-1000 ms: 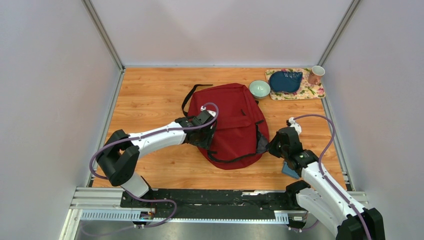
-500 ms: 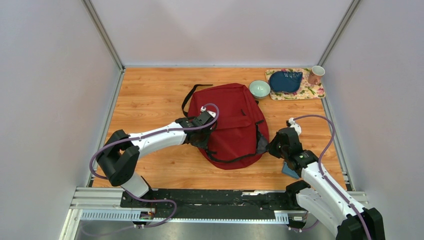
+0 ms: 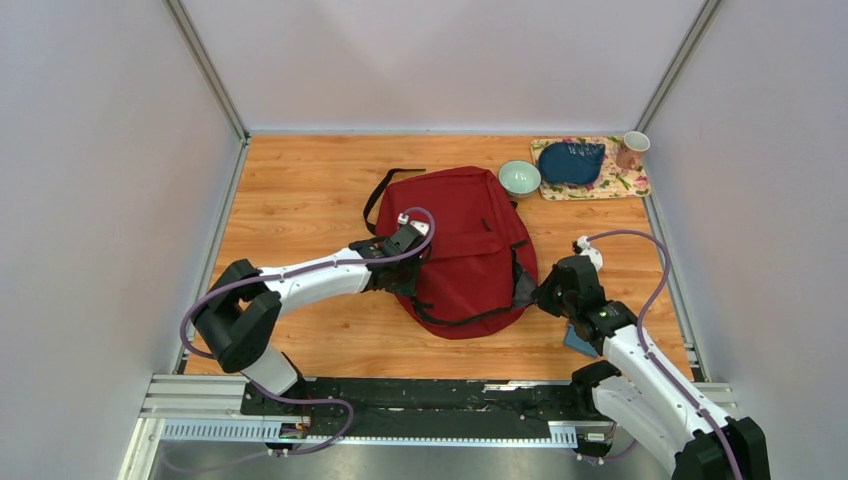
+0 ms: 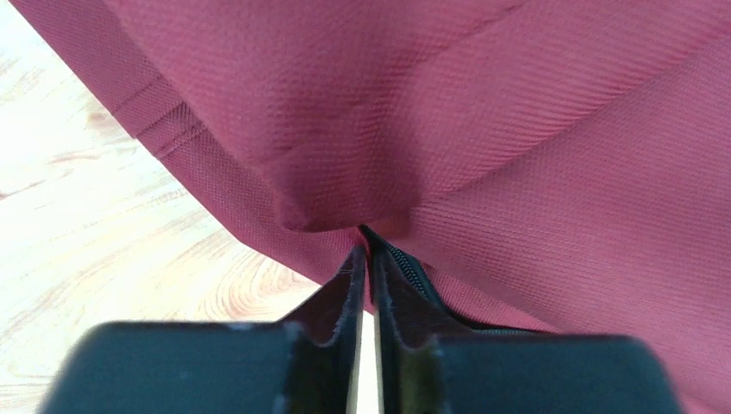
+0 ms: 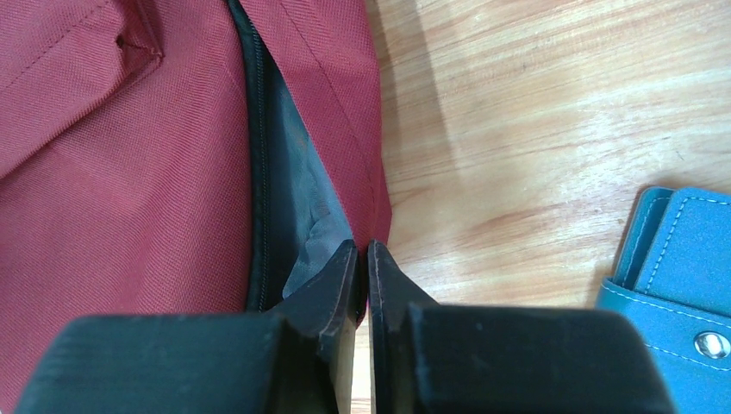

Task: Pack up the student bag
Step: Adjust the student bag at the center of the board.

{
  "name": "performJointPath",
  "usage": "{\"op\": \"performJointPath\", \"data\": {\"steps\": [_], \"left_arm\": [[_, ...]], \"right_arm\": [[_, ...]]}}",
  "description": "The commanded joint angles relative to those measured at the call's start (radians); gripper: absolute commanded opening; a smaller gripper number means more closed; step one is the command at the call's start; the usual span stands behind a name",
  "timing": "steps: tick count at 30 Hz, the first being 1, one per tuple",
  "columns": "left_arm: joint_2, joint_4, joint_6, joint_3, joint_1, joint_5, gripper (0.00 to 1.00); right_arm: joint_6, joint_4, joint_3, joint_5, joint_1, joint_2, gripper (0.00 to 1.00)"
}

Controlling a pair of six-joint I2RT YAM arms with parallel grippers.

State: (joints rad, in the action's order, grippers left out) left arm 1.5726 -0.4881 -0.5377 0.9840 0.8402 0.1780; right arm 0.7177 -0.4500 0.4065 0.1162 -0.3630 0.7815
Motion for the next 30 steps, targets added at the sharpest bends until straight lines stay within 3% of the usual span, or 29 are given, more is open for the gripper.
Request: {"op": "performJointPath", "data": {"steps": [1,12,24,30], "left_arm": [[-0.046,0.100,-0.045,-0.070,-0.036,-0.054,0.02],[-0.265,0.183,-0.100,-0.303,-0.046,-0.002,0.00],[-0.522,0.186,-0.234,-0.496,-0.043,0.084,0.00],[-0.635,0.169,-0.301,-0.553,0.006,0.192,0.00]], "right_arm": [[-0.003,0.037,0.003,-0.018,0.002,0.005,0.11],[-0.047,0.122,0.066,-0.102,0.002,0.204,0.10],[-0.101,0.203,0.265,-0.242,-0.020,0.472,0.08],[-0.133,0.214,0.377,-0.260,-0.066,0.587,0.08]]}}
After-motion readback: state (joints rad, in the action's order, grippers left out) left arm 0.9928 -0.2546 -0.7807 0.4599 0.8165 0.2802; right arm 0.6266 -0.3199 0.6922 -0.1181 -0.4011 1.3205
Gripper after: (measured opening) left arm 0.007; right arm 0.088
